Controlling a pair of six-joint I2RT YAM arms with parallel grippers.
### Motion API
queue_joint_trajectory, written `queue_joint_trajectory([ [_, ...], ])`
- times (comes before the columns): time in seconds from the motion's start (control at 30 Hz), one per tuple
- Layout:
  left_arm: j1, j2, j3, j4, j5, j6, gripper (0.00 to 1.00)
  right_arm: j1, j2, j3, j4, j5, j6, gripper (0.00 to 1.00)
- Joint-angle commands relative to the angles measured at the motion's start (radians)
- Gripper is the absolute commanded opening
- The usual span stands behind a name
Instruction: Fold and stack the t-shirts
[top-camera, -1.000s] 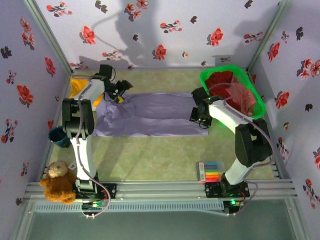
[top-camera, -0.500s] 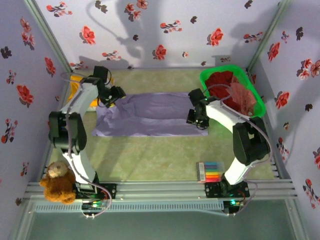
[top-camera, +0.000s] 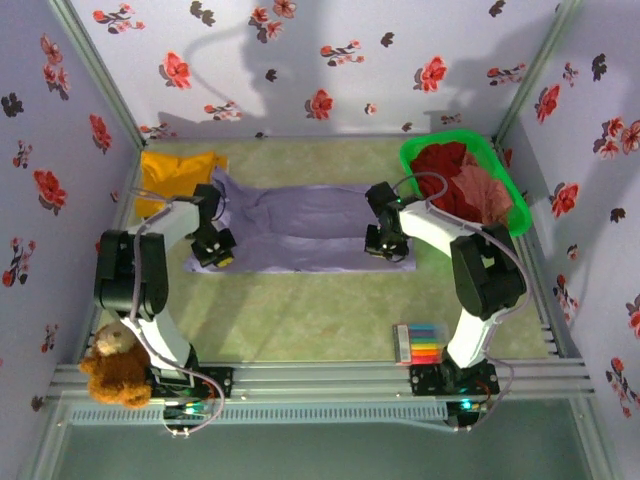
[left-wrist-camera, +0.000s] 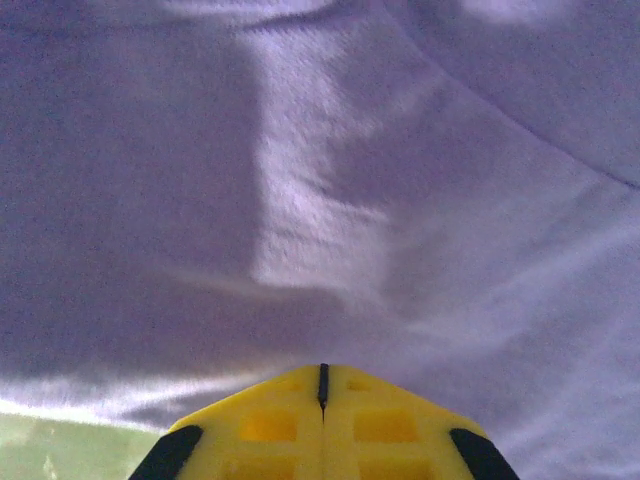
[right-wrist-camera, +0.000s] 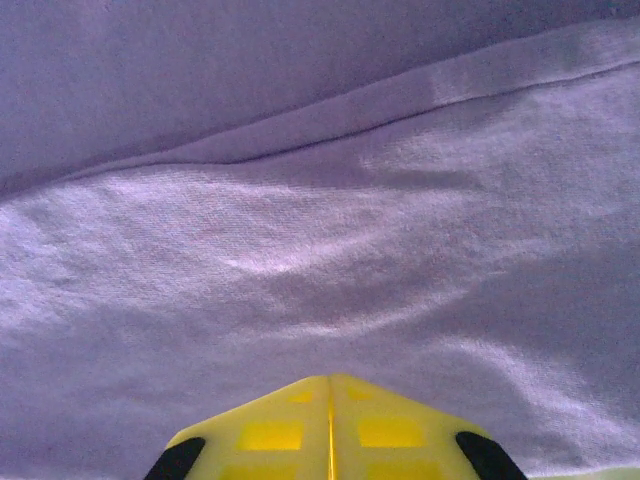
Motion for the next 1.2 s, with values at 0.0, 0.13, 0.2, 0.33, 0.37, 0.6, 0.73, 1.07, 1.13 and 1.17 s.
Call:
queue_joint_trajectory([
  [0.0,0.001,0.037,-0.015,0.006,-0.039,-0.012,0.00,0.005,0.016,-0.037,0.003,-0.001,0.001,0.06],
  [0.13,-0.002,0.012,-0.068,-0.003,-0.037,-0.028,0.00,0.005,-0.014,-0.101,0.005,0.010,0.027,0.05],
  [0.2,-0.002,-0.014,-0.103,-0.011,-0.027,-0.036,0.00,0.005,-0.047,-0.152,0.021,0.018,0.039,0.04],
  [0.33,-0.009,-0.077,-0.186,-0.016,-0.024,-0.062,0.00,0.005,-0.094,-0.224,0.024,0.003,0.056,0.03],
  [0.37,-0.012,-0.097,-0.207,-0.023,-0.024,-0.071,0.00,0.005,-0.105,-0.243,0.023,-0.006,0.063,0.03],
  [0.6,-0.019,-0.319,-0.347,-0.112,-0.034,-0.114,0.00,0.006,-0.312,-0.352,-0.048,0.001,0.109,0.03],
  [0.73,-0.017,-0.372,-0.286,-0.174,-0.027,-0.102,0.00,0.006,-0.384,-0.328,-0.083,-0.018,0.101,0.04],
  [1.07,0.007,-0.176,-0.024,-0.184,0.000,-0.017,0.00,-0.032,-0.141,-0.155,0.022,-0.051,0.050,0.03],
  [1.13,0.036,-0.139,-0.001,-0.206,0.037,0.025,0.00,-0.044,-0.109,-0.152,0.024,-0.034,0.055,0.03],
  [1.17,0.050,-0.125,0.000,-0.214,0.054,0.039,0.00,-0.046,-0.106,-0.158,0.023,-0.036,0.057,0.03],
])
